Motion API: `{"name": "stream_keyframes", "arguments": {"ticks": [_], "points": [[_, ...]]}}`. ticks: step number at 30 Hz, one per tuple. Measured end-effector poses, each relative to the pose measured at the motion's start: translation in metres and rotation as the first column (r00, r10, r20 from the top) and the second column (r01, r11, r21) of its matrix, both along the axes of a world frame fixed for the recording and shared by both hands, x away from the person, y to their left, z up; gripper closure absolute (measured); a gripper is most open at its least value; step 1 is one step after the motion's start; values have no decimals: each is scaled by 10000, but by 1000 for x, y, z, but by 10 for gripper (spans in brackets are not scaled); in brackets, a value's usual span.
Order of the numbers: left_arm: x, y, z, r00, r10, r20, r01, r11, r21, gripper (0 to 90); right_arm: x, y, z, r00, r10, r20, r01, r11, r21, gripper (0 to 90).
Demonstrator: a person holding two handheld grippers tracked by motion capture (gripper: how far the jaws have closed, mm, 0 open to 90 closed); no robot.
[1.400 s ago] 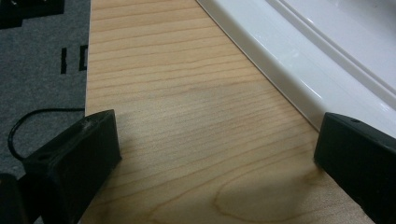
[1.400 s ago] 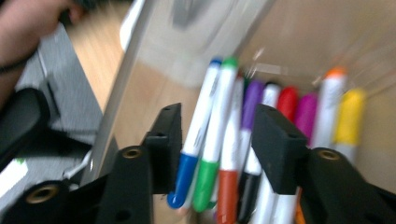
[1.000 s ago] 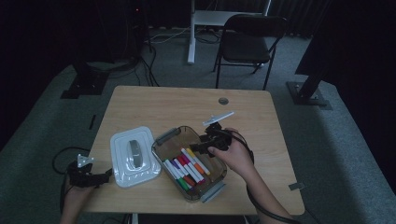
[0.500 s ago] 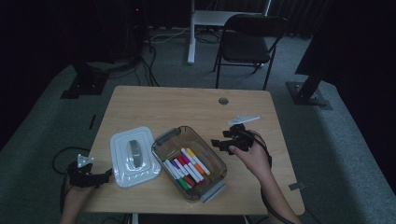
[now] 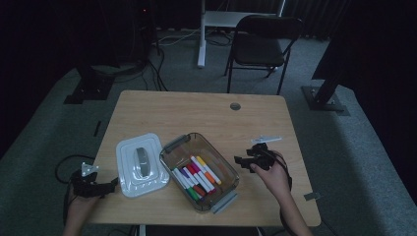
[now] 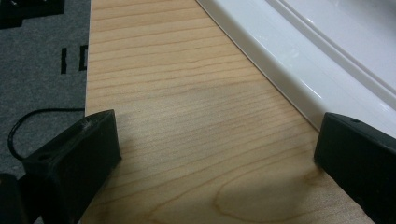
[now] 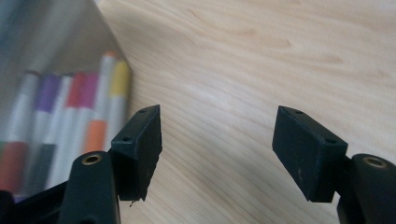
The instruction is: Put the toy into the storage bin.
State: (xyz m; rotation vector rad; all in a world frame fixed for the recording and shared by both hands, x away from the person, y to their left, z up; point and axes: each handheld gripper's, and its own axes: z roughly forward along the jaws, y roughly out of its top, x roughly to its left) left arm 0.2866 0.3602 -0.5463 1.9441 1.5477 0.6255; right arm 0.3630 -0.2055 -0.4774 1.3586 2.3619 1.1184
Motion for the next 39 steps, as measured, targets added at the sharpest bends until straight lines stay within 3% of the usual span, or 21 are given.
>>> {"name": "stream_keyframes", "arguments": {"ticks": [2, 7, 10, 26, 33, 34, 36, 39], "points": [[0, 0, 0, 10000, 0, -2, 0, 10000, -1, 7, -2, -2, -9, 9999, -97, 47, 97, 9999, -137, 333], [0, 0, 0, 10000, -2, -1, 2, 10000, 0, 7, -9, -7, -28, 9959, -472, 772, 483, 9988, -128, 336], [0, 0, 0, 10000, 1, 0, -1, 10000, -1, 7, -13, -9, -35, 9936, -588, 962, 619, 9976, -302, 329], [0, 0, 0, 10000, 1, -7, -1, 10000, 5, 7, -21, -26, -62, 9953, -825, 503, 857, 9942, -655, 314], [0, 0, 0, 10000, -2, -3, 2, 10000, 3, 7, -23, -29, -68, 9907, -1036, 876, 1090, 9923, -586, 270], [0, 0, 0, 10000, 1, -1, -1, 10000, -1, 7, -23, -27, -71, 9905, -702, 1181, 799, 9936, -797, 197], [0, 0, 0, 10000, -3, -5, 3, 10000, 3, 7, -25, -22, -72, 9907, -311, 1327, 491, 9897, -1347, 169], [0, 0, 0, 10000, -1, -1, 1, 10000, 1, 7, -24, -21, -72, 9914, -214, 1288, 392, 9898, -1372, 148]]}}
